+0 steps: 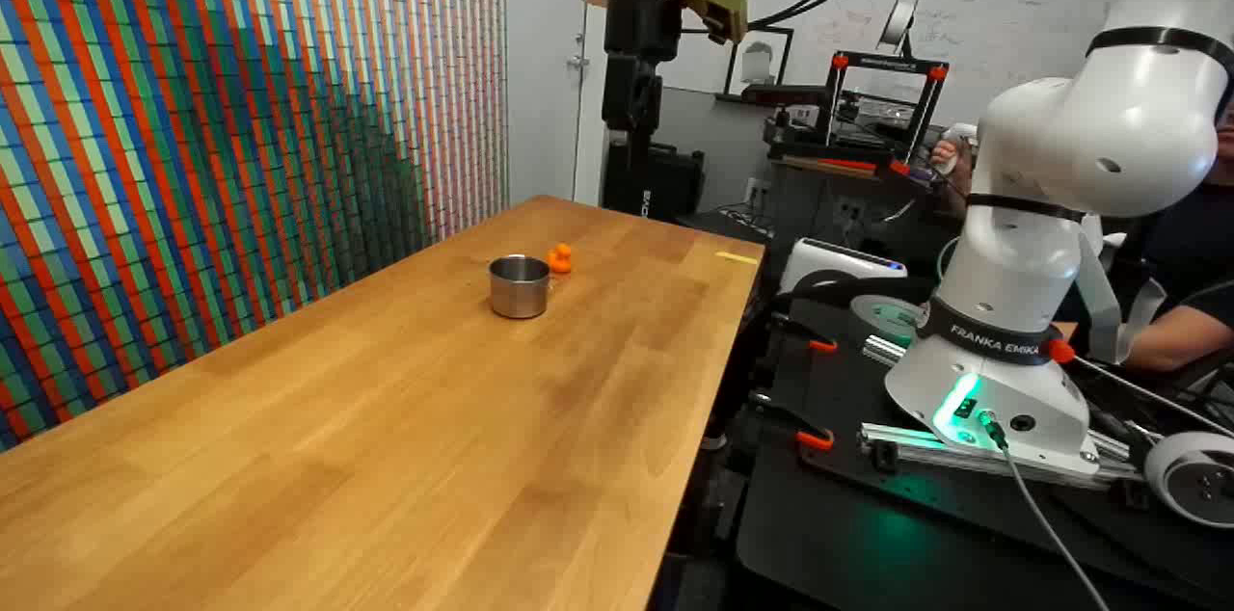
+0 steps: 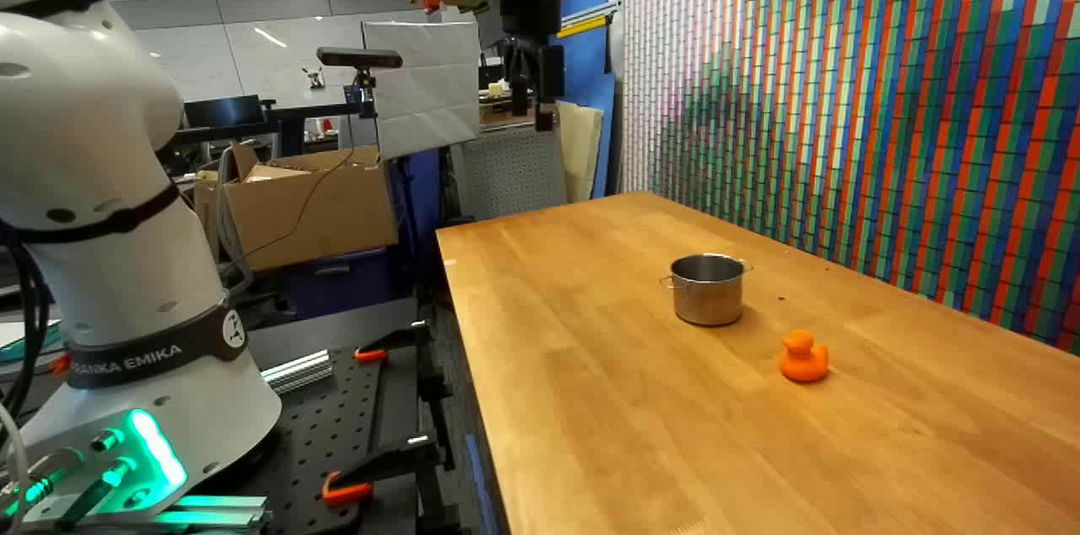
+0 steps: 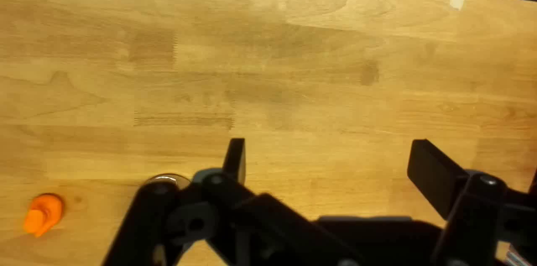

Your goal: Put the rubber duck inside the cup

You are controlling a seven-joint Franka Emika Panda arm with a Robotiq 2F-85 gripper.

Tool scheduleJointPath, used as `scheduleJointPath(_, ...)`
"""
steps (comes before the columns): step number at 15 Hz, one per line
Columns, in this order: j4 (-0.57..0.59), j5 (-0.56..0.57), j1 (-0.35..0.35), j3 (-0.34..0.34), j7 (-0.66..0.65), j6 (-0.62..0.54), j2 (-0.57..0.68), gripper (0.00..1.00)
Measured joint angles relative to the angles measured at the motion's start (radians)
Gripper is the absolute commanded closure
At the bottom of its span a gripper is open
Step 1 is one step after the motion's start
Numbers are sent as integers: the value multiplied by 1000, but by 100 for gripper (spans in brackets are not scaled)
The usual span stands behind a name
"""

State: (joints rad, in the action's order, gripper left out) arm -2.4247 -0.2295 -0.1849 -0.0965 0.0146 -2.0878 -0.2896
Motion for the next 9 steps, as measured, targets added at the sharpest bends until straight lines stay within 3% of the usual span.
scheduleJointPath(9, 9, 12, 0, -14, 7, -3, 6, 0)
